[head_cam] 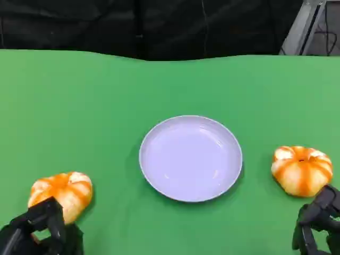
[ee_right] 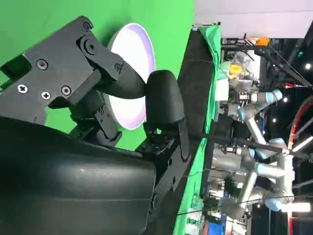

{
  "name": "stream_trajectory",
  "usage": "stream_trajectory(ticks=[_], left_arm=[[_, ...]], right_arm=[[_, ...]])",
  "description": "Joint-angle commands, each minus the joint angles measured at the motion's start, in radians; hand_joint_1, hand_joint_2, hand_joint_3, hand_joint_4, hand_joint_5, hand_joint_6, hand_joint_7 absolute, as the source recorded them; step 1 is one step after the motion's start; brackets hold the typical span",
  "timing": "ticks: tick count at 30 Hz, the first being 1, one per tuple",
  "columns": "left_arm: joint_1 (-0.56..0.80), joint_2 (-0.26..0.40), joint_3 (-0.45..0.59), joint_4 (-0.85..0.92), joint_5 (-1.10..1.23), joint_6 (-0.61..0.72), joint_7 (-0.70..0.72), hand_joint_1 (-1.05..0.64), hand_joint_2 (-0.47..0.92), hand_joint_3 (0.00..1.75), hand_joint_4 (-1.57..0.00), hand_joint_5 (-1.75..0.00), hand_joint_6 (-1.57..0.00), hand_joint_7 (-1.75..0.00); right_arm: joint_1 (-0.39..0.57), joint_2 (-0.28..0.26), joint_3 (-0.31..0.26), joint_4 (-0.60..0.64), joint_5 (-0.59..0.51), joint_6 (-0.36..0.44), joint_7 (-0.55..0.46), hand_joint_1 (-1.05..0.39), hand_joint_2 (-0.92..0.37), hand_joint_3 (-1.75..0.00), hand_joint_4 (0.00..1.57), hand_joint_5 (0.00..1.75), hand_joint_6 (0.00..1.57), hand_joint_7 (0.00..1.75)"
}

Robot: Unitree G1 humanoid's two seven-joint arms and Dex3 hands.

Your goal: Grasp the bread from the table and place it into the plate.

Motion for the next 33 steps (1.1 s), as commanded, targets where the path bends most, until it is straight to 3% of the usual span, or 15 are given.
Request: stream_trajectory(ticks=[1,4,9,12,21,26,28,29,30,31,33], left_arm=[[-0.004,0.028,-0.002,-0.004,0.014,0.001,0.005,-0.08,0.56,1.21,-0.93,-1.75,-0.81,-1.73],[-0.016,0.027,-0.004,0.007,0.017,-0.004,0.01,-0.06,0.52,1.31,-0.93,-1.75,-0.8,-1.74],[-0.018,0.016,-0.003,0.003,0.023,-0.004,0.031,-0.07,0.5,1.32,-0.94,-1.75,-0.81,-1.74],[-0.029,0.021,-0.004,0.017,0.027,-0.012,0.026,-0.06,0.61,1.13,-0.96,-1.75,-0.82,-1.74],[-0.044,0.022,-0.007,0.023,0.029,-0.012,0.024,-0.03,0.63,1.08,-0.98,-1.75,-0.83,-1.74],[-0.033,-0.003,-0.009,0.035,0.14,-0.176,0.069,-0.01,0.61,1.12,-0.93,-1.75,-0.83,-1.68],[-0.025,-0.016,-0.016,0.029,0.232,-0.267,0.125,0.02,0.51,1.25,-0.87,-1.62,-0.84,-1.45],[-0.019,-0.011,-0.023,0.022,0.313,-0.331,0.161,-0.02,0.49,1.2,-0.82,-1.54,-0.83,-1.31],[-0.014,-0.003,-0.028,0.019,0.38,-0.38,0.191,-0.13,0.53,0.98,-0.72,-1.35,-0.82,-1.04],[-0.009,0.012,-0.031,0.014,0.488,-0.441,0.241,-0.18,0.58,0.85,-0.69,-1.25,-0.84,-0.89],[-0.003,0.041,-0.03,0.007,0.684,-0.53,0.342,-0.28,0.74,0.49,-0.64,-0.77,-0.89,-0.37]], right_arm=[[-0.006,-0.011,-0.007,-0.004,0.009,0.005,0.001,-0.16,-0.46,-1.33,0.89,1.75,0.78,1.66],[-0.018,-0.014,-0.007,0.01,0.01,0.0,0.008,-0.15,-0.47,-1.33,0.88,1.75,0.78,1.63],[-0.026,-0.021,-0.004,0.019,0.018,0.008,0.032,-0.15,-0.48,-1.33,0.87,1.75,0.78,1.62],[-0.03,-0.021,0.0,0.018,0.015,0.019,0.04,-0.16,-0.47,-1.33,0.87,1.75,0.78,1.62],[-0.037,-0.014,-0.002,0.015,0.009,0.031,0.037,-0.14,-0.47,-1.33,0.89,1.75,0.78,1.65],[-0.029,-0.011,-0.003,0.005,-0.002,0.022,0.027,-0.14,-0.48,-1.33,0.89,1.75,0.77,1.65],[-0.026,-0.011,-0.003,0.005,0.0,0.018,0.028,-0.14,-0.48,-1.33,0.89,1.75,0.77,1.65],[-0.024,-0.012,-0.002,0.002,0.004,0.02,0.03,-0.14,-0.48,-1.33,0.89,1.75,0.77,1.65],[-0.022,-0.012,-0.001,-0.001,0.007,0.023,0.032,-0.14,-0.48,-1.33,0.88,1.75,0.77,1.65],[-0.021,-0.013,-0.002,-0.002,0.009,0.024,0.033,-0.14,-0.48,-1.33,0.88,1.75,0.77,1.65],[-0.018,-0.013,-0.003,-0.007,0.004,0.028,0.027,-0.15,-0.48,-1.31,0.88,1.75,0.77,1.64]])
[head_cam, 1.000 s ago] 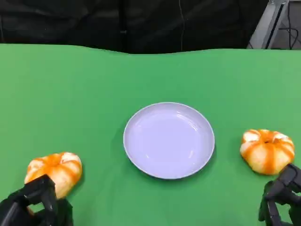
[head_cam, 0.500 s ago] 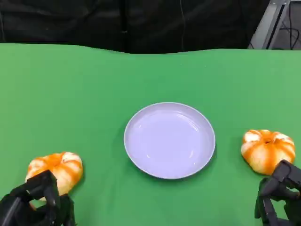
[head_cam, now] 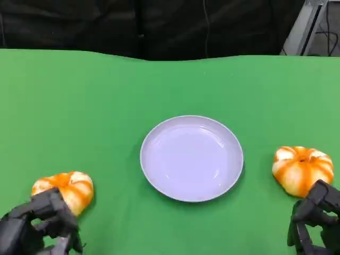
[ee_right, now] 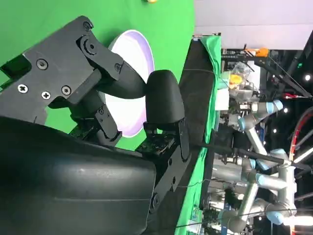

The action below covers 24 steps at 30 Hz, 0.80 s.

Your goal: Grasp the bread from the table and place it into the plate.

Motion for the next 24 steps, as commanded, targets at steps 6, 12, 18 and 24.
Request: stream_trajectory(ticks=[6,12,18,24], left_arm=[[0.031,0.127,0.014,-0.131,0.848,-0.157,0.47,-0.52,0.88,0.06,-0.5,-0.17,-0.75,-0.01],[-0.015,0.207,-0.048,-0.153,1.182,0.018,0.589,-0.77,0.91,0.02,-0.4,-0.04,-0.56,0.0],[-0.049,0.276,-0.143,-0.22,1.315,0.236,0.4,-0.87,0.92,0.09,-0.32,0.0,-0.43,0.0],[-0.159,0.303,-0.233,-0.08,1.318,0.344,0.361,-0.85,0.92,0.06,-0.33,-0.01,-0.43,0.0]], right_arm=[[0.015,-0.011,-0.008,-0.022,0.008,0.004,-0.008,-0.14,-0.49,-1.3,0.88,1.75,0.77,1.63],[0.005,-0.013,-0.011,-0.006,0.004,-0.007,-0.007,-0.14,-0.49,-1.3,0.88,1.75,0.77,1.64],[0.003,-0.01,-0.01,-0.004,0.005,-0.008,-0.006,-0.15,-0.49,-1.3,0.88,1.75,0.78,1.64],[0.013,-0.002,-0.005,-0.019,-0.013,-0.002,-0.025,-0.14,-0.48,-1.29,0.88,1.75,0.78,1.64]])
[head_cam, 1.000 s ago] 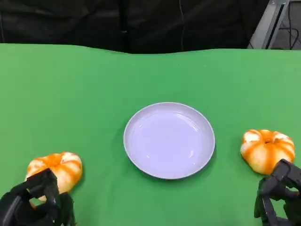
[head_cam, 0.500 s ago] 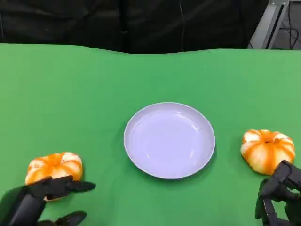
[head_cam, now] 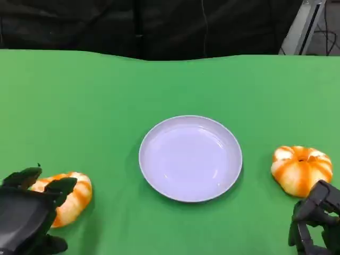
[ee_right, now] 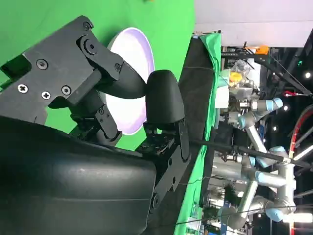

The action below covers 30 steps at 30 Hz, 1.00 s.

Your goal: Grasp the bread from the table and place it into the plate.

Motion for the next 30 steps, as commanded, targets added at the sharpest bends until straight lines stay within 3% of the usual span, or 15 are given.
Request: stream_trajectory(ticks=[1,11,18,30], left_arm=[[-0.099,0.03,-0.062,0.129,-0.004,0.084,-0.028,-0.85,0.92,0.06,-0.33,-0.01,-0.42,0.0],[-0.244,0.009,-0.167,0.397,-0.105,0.195,0.072,-0.83,0.92,0.07,-0.34,0.0,-0.38,0.0],[-0.315,0.01,-0.21,0.494,-0.183,0.254,0.115,-0.81,0.92,0.11,-0.34,0.0,-0.36,0.0],[-0.385,0.011,-0.268,0.656,-0.288,0.25,0.247,-0.69,0.92,0.08,-0.43,-0.03,-0.45,-0.03]], right_arm=[[0.01,-0.002,-0.003,-0.013,-0.012,0.0,-0.019,-0.14,-0.49,-1.29,0.88,1.75,0.78,1.64],[0.008,-0.001,0.0,-0.011,-0.023,-0.002,-0.032,-0.14,-0.49,-1.29,0.88,1.75,0.78,1.64],[0.003,-0.005,-0.001,0.002,-0.014,-0.02,-0.018,-0.13,-0.49,-1.29,0.88,1.75,0.77,1.64],[0.008,-0.002,-0.001,-0.002,-0.01,-0.016,-0.015,-0.14,-0.49,-1.28,0.88,1.75,0.78,1.63]])
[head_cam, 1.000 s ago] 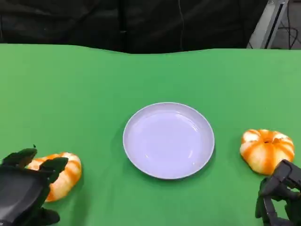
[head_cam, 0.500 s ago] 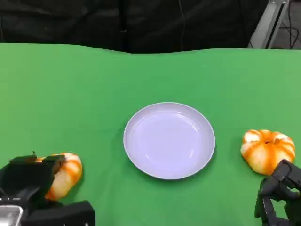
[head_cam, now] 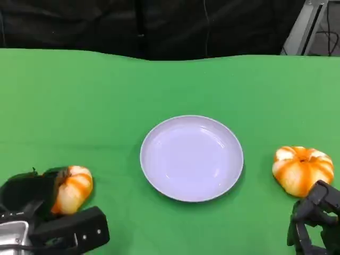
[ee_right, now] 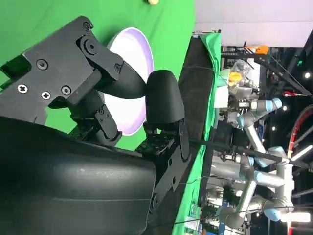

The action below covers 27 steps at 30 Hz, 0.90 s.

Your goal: Grasp the bread from the table and place it into the plate.

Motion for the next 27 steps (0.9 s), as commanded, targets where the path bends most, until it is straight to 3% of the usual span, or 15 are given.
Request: stream_trajectory(ticks=[1,4,6,10,13,17,18,19,20,22,23,25,27], left_arm=[[-0.011,0.009,-0.016,0.052,-0.033,-0.004,0.063,-0.65,0.92,0.07,-0.47,-0.04,-0.49,-0.04],[-0.008,-0.002,-0.022,0.074,-0.05,-0.021,0.149,-0.56,0.92,0.03,-0.58,-0.05,-0.61,-0.04],[-0.006,-0.01,-0.024,0.089,-0.064,-0.039,0.216,-0.39,0.92,0.03,-0.79,-0.06,-0.79,-0.06],[-0.002,-0.012,-0.036,0.076,-0.069,-0.033,0.269,-0.23,0.92,0.09,-1.09,-0.14,-1.01,-0.09],[0.007,-0.003,-0.035,0.049,-0.079,-0.051,0.298,-0.21,0.92,0.16,-1.16,-0.17,-1.1,-0.11],[0.024,0.005,-0.029,-0.03,-0.079,-0.013,0.267,-0.23,0.92,0.19,-1.19,-0.19,-1.12,-0.09],[0.029,0.006,-0.027,-0.054,-0.078,0.001,0.255,-0.25,0.92,0.16,-1.03,-0.58,-1.14,-0.06],[0.033,0.007,-0.026,-0.07,-0.079,0.012,0.247,-0.26,0.92,0.14,-0.9,-0.84,-1.15,-0.05],[0.038,0.011,-0.023,-0.101,-0.079,0.025,0.232,-0.27,0.92,0.13,-0.82,-1.01,-1.16,-0.04],[0.046,0.02,-0.02,-0.158,-0.075,0.047,0.205,-0.28,0.92,0.12,-0.78,-1.13,-1.18,-0.04],[0.05,0.024,-0.019,-0.187,-0.073,0.056,0.192,-0.29,0.92,0.19,-0.7,-1.32,-1.2,-0.08],[0.056,0.035,-0.017,-0.249,-0.066,0.072,0.16,-0.31,0.92,0.25,-0.6,-1.53,-0.93,-0.65],[0.059,0.045,-0.017,-0.3,-0.06,0.084,0.13,-0.32,0.92,0.26,-0.61,-1.46,-0.84,-0.81]], right_arm=[[0.007,-0.009,-0.004,-0.003,0.012,-0.003,0.0,-0.14,-0.5,-1.28,0.88,1.75,0.78,1.63],[0.004,-0.007,-0.004,-0.005,0.008,0.0,-0.005,-0.14,-0.49,-1.28,0.87,1.75,0.78,1.62],[0.002,-0.006,-0.005,-0.003,0.003,-0.003,-0.009,-0.14,-0.5,-1.28,0.87,1.75,0.78,1.62],[0.006,-0.006,-0.005,-0.001,0.003,-0.008,-0.009,-0.13,-0.49,-1.28,0.88,1.75,0.78,1.63],[0.008,-0.005,-0.004,-0.003,0.009,-0.008,-0.006,-0.14,-0.5,-1.28,0.87,1.75,0.78,1.63],[0.007,-0.008,-0.005,-0.002,0.008,-0.01,-0.004,-0.15,-0.5,-1.27,0.87,1.75,0.78,1.63],[0.007,-0.009,-0.005,-0.003,0.007,-0.01,-0.004,-0.15,-0.5,-1.27,0.87,1.75,0.78,1.63],[0.008,-0.009,-0.005,-0.003,0.007,-0.01,-0.004,-0.15,-0.5,-1.27,0.87,1.75,0.78,1.63],[0.007,-0.01,-0.006,-0.002,0.007,-0.01,-0.004,-0.15,-0.5,-1.27,0.87,1.75,0.77,1.63],[0.006,-0.01,-0.006,0.0,0.01,-0.009,-0.002,-0.14,-0.5,-1.27,0.87,1.75,0.77,1.64],[0.006,-0.01,-0.007,0.0,0.013,-0.006,-0.001,-0.15,-0.5,-1.27,0.87,1.75,0.77,1.64],[0.007,-0.01,-0.007,-0.004,0.013,0.0,-0.002,-0.15,-0.5,-1.27,0.87,1.75,0.77,1.64],[0.008,-0.011,-0.007,-0.008,0.01,0.005,-0.005,-0.14,-0.5,-1.27,0.87,1.75,0.77,1.64]])
